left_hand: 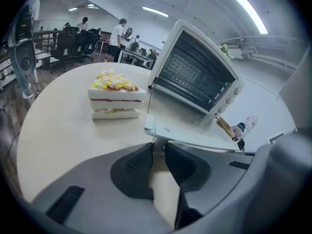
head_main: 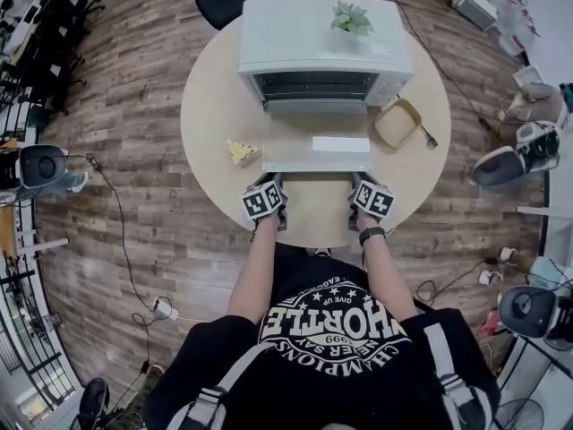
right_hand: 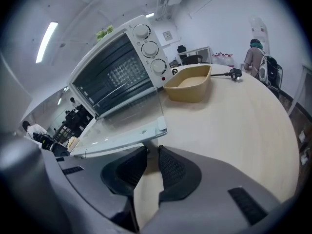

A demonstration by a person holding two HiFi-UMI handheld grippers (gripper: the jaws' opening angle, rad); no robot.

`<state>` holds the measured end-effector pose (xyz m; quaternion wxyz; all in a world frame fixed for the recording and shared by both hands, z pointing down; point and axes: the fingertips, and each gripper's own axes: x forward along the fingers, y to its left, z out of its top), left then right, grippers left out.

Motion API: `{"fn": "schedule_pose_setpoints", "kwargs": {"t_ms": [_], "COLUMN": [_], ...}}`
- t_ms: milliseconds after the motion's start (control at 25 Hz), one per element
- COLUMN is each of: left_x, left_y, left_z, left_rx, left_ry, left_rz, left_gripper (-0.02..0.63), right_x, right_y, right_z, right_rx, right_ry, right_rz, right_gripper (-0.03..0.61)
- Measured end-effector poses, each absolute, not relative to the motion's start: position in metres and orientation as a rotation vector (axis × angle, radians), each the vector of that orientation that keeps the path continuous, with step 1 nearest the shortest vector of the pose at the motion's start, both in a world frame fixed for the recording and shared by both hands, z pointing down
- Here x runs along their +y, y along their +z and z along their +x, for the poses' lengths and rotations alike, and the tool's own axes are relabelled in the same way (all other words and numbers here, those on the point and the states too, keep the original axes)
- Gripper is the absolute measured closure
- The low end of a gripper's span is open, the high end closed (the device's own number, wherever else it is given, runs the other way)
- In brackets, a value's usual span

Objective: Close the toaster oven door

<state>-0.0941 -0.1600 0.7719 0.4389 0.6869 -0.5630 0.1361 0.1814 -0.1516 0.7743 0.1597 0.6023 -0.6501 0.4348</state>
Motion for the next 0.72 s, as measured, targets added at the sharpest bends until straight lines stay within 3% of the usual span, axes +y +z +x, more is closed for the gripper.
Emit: {"fn": "schedule_pose_setpoints", "kwargs": {"t_ms": [480, 560, 720], "left_x": [-0.153, -0.144, -0.132], "left_y": [0.775, 0.781, 0.782], "left_z": [-0.095, -0.096, -0.086], "left_rx": [-1.310, -1.302, -1.269], "left_ry": [0.402, 0.437, 0.539], "left_rz": [1.708, 1.685, 1.796], "left_gripper": [0.535, 0.597, 0.598], "right_x": [-0.152, -0.152, -0.151], "right_y": [0.774, 0.775, 0.776], "right_z": [0.181, 0.182, 0.181], "right_rx": [-1.871, -1.872, -1.874], "right_ry": [1.263, 1.270, 1.266], "right_rz": [1.745, 1.742, 1.714], "right_gripper": [0.483, 0.483, 0.483]}}
